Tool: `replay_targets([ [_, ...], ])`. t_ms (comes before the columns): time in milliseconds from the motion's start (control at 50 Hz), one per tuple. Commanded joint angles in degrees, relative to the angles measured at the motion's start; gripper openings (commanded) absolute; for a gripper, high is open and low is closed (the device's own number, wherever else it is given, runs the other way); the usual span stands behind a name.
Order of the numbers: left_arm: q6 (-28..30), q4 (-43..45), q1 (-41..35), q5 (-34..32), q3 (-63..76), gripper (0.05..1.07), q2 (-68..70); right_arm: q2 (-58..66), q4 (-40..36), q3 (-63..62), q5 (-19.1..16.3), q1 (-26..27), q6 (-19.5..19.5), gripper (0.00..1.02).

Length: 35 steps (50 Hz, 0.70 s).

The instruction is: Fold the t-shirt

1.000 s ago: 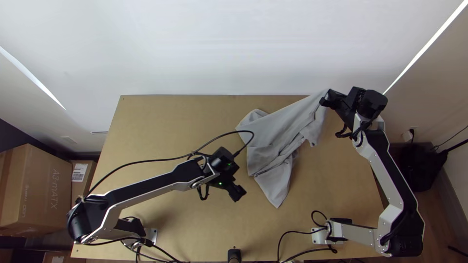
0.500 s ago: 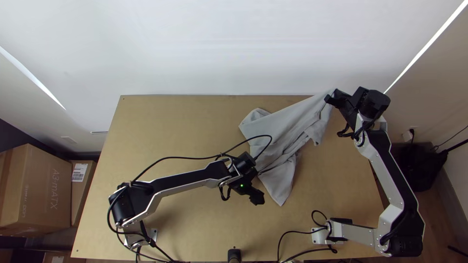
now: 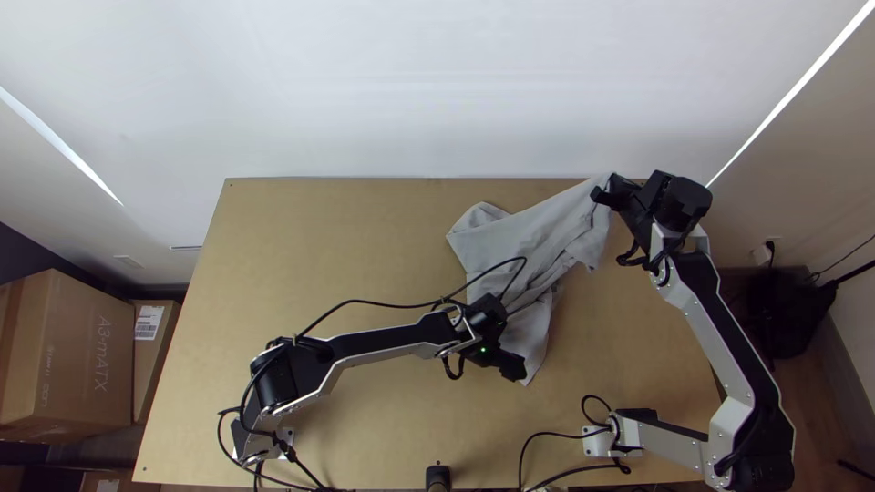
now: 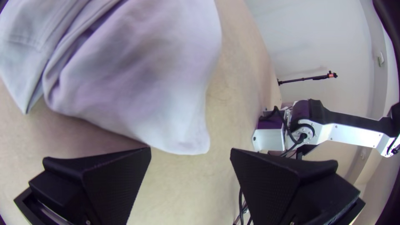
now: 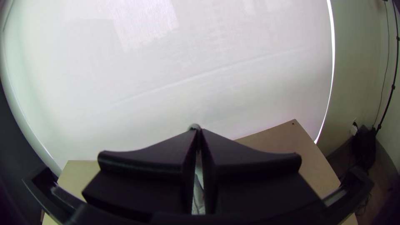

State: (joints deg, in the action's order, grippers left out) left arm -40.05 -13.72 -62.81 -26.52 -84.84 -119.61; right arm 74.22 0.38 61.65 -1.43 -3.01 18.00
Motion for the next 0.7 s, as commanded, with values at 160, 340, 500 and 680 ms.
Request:
replay_targets([
  [160,-3.1,0.1,-2.4,3.1,-3.5,0.80,-4.4,-2.6,1.2,-2.5,2.1,-1.3,0.5,0.02],
  [340,-3.7,0.1,-3.0,5.7,-3.8,0.33,-5.5,-3.5,1.2,-2.8,2.1,-0.9,0.5,0.02],
  [500,-3.0,0.0,-3.2,7.0,-2.9,0.08,-5.3,-3.7,1.2,-2.7,2.1,-0.6,0.5,0.02],
  [680,-0.5,-1.0,-0.2,7.2,-0.6,0.08,-1.7,-5.3,0.3,-4.3,2.1,-0.5,0.3,0.02],
])
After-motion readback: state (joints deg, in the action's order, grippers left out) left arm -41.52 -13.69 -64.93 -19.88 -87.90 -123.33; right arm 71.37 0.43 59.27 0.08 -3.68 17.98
